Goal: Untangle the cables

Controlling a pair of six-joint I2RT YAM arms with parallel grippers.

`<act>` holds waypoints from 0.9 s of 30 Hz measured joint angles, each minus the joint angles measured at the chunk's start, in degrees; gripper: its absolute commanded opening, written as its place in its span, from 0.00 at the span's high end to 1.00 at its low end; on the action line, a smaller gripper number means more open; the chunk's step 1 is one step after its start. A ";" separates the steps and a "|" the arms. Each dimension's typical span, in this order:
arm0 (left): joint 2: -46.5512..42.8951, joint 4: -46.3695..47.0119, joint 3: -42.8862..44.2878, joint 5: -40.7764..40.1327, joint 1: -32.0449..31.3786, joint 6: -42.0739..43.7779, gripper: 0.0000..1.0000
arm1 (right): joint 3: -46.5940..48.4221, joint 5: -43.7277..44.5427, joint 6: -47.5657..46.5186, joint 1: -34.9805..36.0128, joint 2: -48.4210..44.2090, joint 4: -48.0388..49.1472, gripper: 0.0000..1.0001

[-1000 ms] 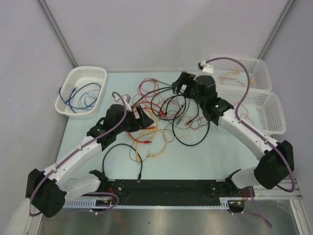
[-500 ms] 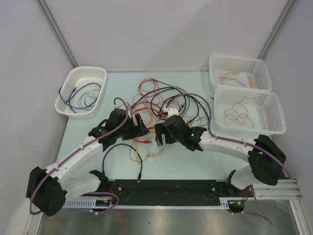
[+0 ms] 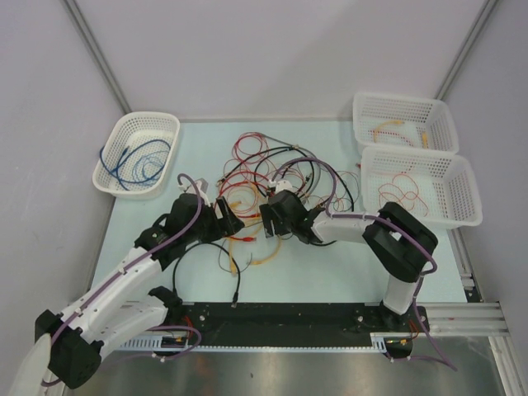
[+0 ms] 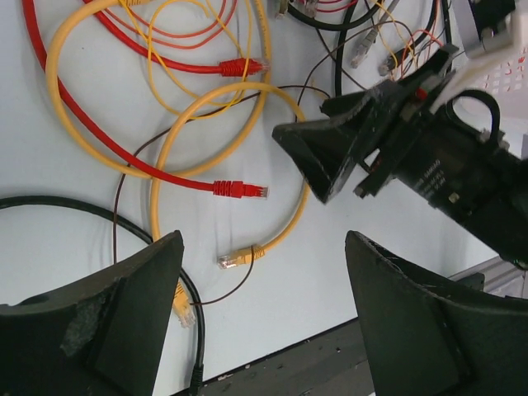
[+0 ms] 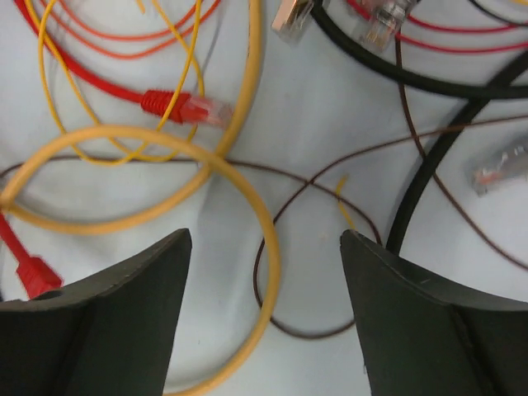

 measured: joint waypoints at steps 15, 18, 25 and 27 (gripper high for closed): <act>-0.20 -0.61 -1.73 -1.05 0.00 -1.09 0.16 | 2.67 -0.46 -1.27 -1.40 3.06 -0.26 1.00; -0.37 -0.63 -1.73 -1.42 0.00 -1.09 0.15 | 2.67 0.11 -1.11 -0.63 1.29 -3.30 1.00; -4.07 -0.90 -1.70 -5.31 0.00 -0.35 0.11 | 2.54 4.15 -1.68 4.81 -22.32 -10.80 1.00; -4.72 -0.83 -1.64 -6.03 0.02 0.15 0.11 | 2.99 4.98 -1.70 5.64 -30.80 -11.76 1.00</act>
